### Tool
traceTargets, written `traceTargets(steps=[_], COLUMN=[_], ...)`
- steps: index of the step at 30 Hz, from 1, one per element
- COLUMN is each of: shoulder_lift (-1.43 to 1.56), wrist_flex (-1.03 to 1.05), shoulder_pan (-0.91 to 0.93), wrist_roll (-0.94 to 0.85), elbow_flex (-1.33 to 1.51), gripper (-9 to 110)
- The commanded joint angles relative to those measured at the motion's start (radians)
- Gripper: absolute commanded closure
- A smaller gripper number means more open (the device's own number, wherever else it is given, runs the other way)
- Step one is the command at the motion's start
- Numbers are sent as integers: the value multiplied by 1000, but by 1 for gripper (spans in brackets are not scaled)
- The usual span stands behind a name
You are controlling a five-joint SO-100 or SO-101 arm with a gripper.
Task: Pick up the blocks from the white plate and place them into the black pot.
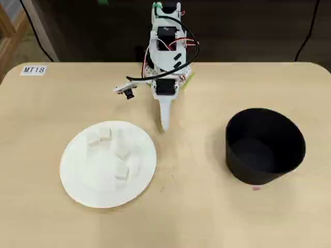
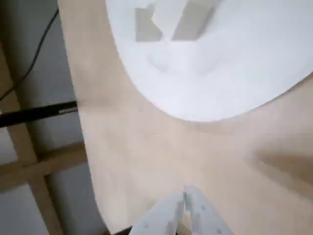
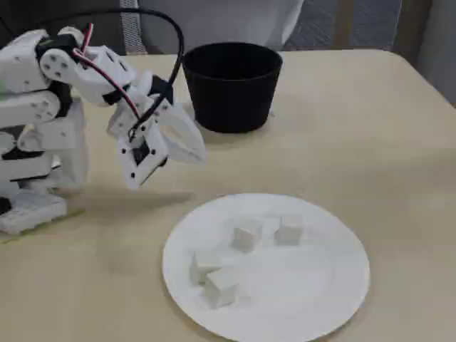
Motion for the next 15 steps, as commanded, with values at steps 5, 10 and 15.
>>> traceTargets(steps=[5, 10, 15], shoulder_lift=[5, 5, -5], wrist_flex=[-78, -77, 6], shoulder_pan=[32, 32, 49], wrist_roll=[21, 15, -32], elbow_flex=[-29, -34, -161], gripper=[104, 104, 104])
